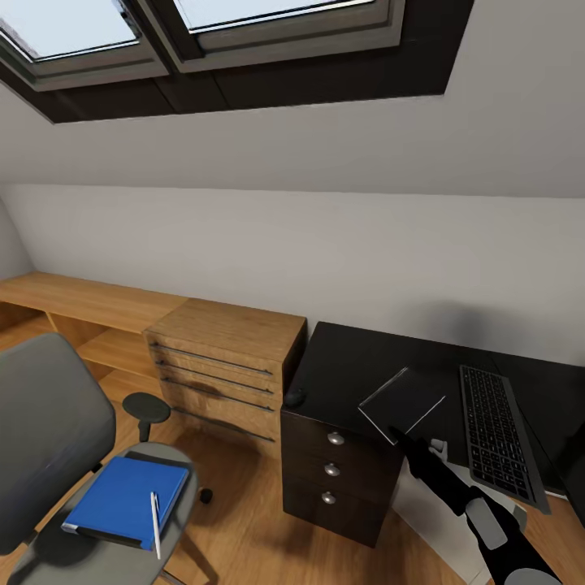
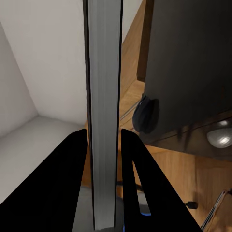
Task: In the bedroom, organize the workspace by keeping the computer under the desk, ensuring the monitor is on the desk, placing the keyboard on the desk next to the monitor, placing the mouse on the desk next to the keyboard, moving the folder from the swivel chair onto the desk next to the mouse, stacking the notebook on top of the folder with the pen on top of the notebook, and positioning the swivel chair next to the desk.
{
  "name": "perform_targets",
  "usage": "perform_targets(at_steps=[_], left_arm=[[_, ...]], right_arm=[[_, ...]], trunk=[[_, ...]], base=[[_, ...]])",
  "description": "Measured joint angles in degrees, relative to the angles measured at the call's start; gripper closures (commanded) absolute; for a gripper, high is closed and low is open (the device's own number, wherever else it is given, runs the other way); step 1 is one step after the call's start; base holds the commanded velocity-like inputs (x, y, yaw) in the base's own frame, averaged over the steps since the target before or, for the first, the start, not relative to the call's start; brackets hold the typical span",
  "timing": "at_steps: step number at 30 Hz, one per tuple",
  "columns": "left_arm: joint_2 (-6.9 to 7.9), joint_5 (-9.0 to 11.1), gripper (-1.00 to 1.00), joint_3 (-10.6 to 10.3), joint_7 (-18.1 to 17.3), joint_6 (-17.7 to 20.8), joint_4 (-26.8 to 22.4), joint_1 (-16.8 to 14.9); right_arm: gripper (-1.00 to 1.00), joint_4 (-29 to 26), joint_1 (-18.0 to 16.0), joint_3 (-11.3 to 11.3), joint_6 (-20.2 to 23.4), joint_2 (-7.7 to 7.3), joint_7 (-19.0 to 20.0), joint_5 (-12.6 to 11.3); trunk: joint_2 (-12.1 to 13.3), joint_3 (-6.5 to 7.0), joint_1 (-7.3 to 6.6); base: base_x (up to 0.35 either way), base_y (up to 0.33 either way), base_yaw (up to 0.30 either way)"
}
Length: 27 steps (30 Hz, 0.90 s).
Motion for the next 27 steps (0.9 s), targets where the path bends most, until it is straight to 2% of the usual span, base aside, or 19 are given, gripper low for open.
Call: perform_targets(at_steps=[10,27], left_arm=[[-0.10,0.19,-1.00,0.18,0.21,0.22,0.00,0.01],[0.07,0.33,-1.00,0.41,0.35,1.44,0.00,-0.01]], right_arm=[[1.00,0.25,0.00,-0.21,-0.38,0.09,-0.18,-0.20],[1.00,0.38,0.00,-0.26,-0.35,0.13,0.04,-0.16]], trunk=[[0.00,0.00,0.00],[-6.81,-3.05,3.73]], base=[[0.000,0.000,0.000],[0.000,0.000,0.000]])
